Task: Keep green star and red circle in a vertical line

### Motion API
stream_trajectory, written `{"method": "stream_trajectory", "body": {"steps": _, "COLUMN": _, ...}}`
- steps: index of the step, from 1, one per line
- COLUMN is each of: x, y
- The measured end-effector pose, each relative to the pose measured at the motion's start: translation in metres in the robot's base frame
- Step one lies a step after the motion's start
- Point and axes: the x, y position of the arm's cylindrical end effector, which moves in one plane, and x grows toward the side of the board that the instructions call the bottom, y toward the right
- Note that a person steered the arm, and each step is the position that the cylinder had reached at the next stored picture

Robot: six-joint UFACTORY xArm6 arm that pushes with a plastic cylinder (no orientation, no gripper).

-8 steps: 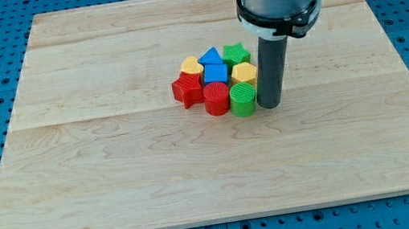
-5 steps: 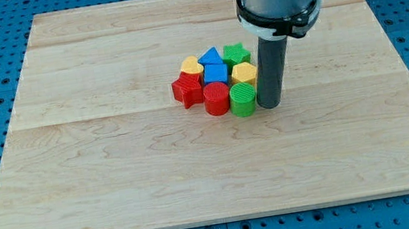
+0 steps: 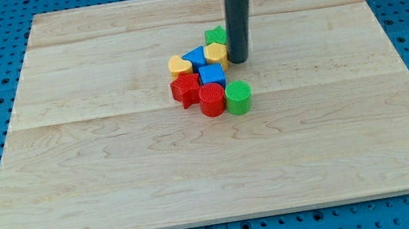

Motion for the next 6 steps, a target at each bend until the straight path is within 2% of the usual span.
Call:
{"method": "stream_trajectory", "body": {"steps": 1, "x": -0.034, "y": -0.005}}
{"method": "stream_trajectory", "body": {"steps": 3, "x": -0.034, "y": -0.072}}
{"method": "stream_trajectory", "body": {"steps": 4, "x": -0.006, "y": -0.119}}
{"method": "stream_trajectory", "body": {"steps": 5, "x": 0.044, "y": -0.132}}
{"method": "stream_trajectory", "body": {"steps": 6, "x": 0.055, "y": -0.160}}
